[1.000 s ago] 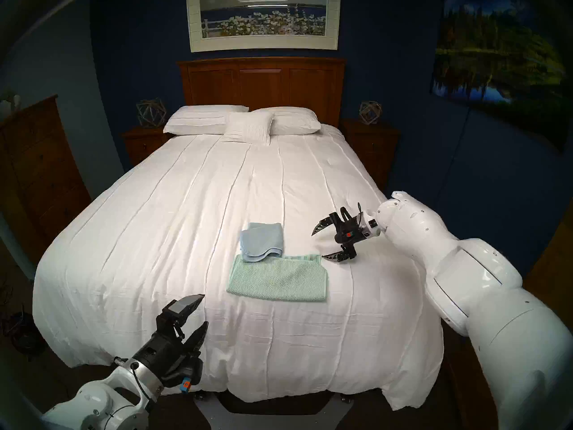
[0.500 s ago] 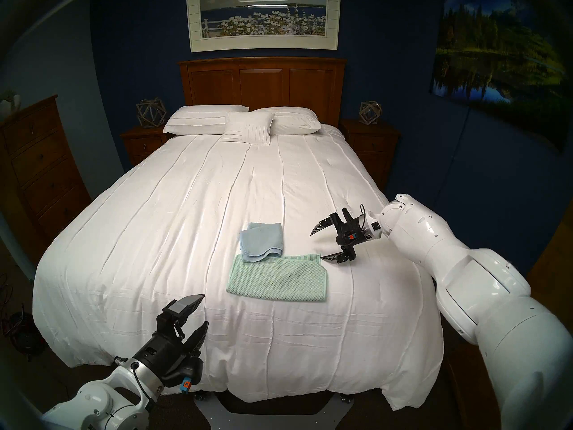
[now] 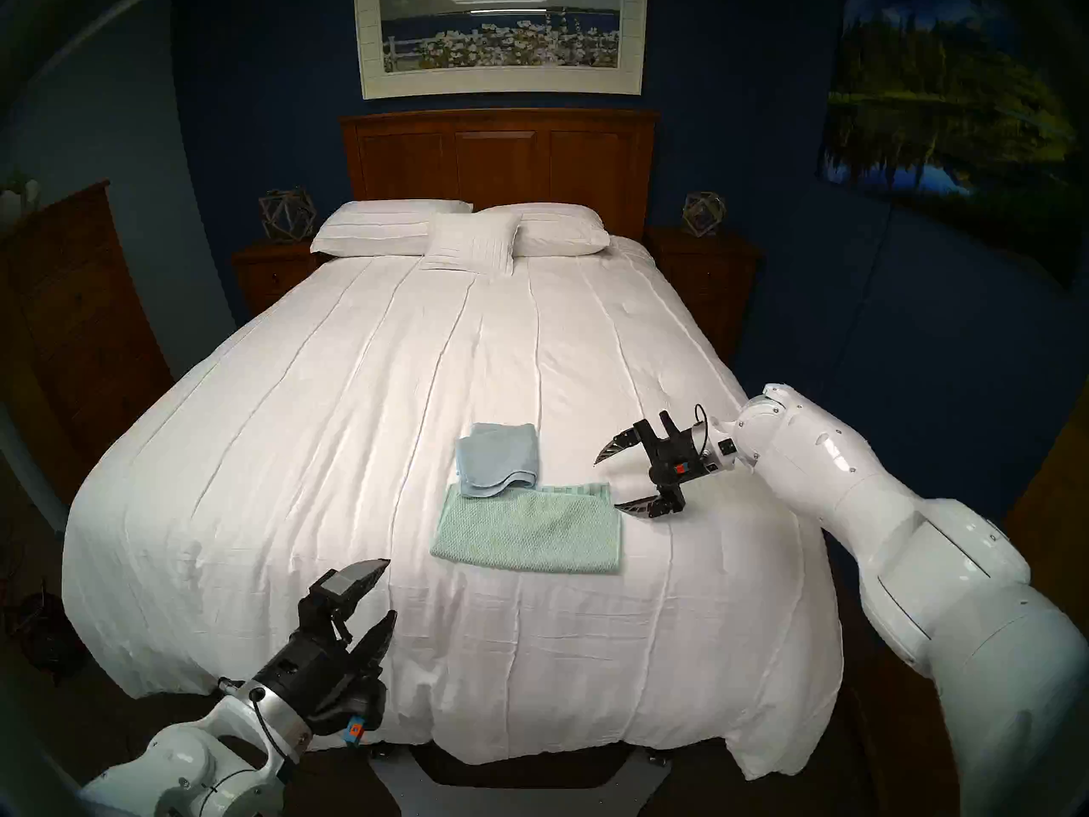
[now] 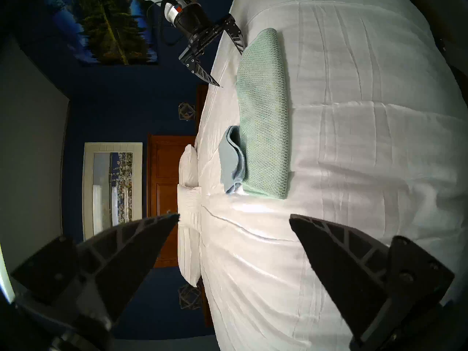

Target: Fold the hand towels twice and stack them up

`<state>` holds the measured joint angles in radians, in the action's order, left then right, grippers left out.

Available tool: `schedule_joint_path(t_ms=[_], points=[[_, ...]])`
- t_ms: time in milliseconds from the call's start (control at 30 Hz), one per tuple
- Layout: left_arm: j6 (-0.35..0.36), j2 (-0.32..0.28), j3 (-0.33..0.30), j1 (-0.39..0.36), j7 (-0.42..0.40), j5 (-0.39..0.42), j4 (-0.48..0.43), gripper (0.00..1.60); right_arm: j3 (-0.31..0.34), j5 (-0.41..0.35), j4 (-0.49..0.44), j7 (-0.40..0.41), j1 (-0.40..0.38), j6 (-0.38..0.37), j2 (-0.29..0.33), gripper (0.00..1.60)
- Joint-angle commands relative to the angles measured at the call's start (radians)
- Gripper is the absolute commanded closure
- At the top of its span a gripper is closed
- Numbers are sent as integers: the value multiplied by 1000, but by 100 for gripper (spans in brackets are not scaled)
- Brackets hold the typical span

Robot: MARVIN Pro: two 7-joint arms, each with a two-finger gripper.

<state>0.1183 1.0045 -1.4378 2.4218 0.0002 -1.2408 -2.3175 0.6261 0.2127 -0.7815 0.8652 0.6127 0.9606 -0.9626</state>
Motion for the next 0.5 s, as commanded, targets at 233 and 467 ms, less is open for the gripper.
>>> schedule_joint_path(t_ms=[233,467], points=[[-1,1,1,-2,5,0,-17,0,6,-93,-211,17,54,-1,120,0],[-1,1,1,-3,4,0,-16,0,-31,-105,-284,42,133,-1,209,0]])
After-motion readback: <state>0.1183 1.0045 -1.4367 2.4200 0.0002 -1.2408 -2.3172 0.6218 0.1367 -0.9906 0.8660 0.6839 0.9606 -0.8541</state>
